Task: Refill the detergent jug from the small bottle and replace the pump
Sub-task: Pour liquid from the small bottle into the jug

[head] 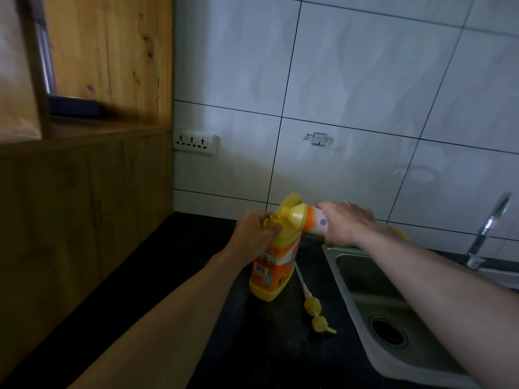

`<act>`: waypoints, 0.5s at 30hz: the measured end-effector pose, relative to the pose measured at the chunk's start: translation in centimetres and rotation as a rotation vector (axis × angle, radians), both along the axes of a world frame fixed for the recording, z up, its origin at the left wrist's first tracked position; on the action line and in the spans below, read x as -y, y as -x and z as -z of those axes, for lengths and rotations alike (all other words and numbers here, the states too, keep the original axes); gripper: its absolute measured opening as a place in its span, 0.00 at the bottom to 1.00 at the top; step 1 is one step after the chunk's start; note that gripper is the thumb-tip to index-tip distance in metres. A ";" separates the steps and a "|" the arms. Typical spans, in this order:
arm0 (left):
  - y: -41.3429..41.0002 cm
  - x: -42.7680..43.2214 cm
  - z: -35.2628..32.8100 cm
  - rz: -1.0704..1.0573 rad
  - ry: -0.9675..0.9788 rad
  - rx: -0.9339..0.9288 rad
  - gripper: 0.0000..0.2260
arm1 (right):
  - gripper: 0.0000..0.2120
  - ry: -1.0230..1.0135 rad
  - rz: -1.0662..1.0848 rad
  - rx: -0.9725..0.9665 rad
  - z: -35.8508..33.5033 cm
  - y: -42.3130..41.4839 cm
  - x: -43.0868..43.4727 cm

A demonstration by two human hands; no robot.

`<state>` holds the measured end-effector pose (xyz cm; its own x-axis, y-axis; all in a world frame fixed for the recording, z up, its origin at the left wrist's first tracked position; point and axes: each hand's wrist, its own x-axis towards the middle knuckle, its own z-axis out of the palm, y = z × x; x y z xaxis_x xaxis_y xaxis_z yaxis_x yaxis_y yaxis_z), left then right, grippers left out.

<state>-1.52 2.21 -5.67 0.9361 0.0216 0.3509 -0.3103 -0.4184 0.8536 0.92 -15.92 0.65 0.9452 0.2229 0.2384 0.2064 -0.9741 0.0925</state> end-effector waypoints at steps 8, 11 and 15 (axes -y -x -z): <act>0.2 0.0 -0.2 0.002 0.011 -0.011 0.14 | 0.22 0.005 0.003 -0.004 -0.3 0.2 -0.1; 0.1 0.0 -0.2 0.004 0.009 -0.012 0.14 | 0.22 0.008 0.003 -0.010 -0.3 0.2 -0.1; 0.1 0.1 -0.2 -0.001 0.006 -0.018 0.13 | 0.22 0.009 0.001 -0.014 -0.3 0.2 0.0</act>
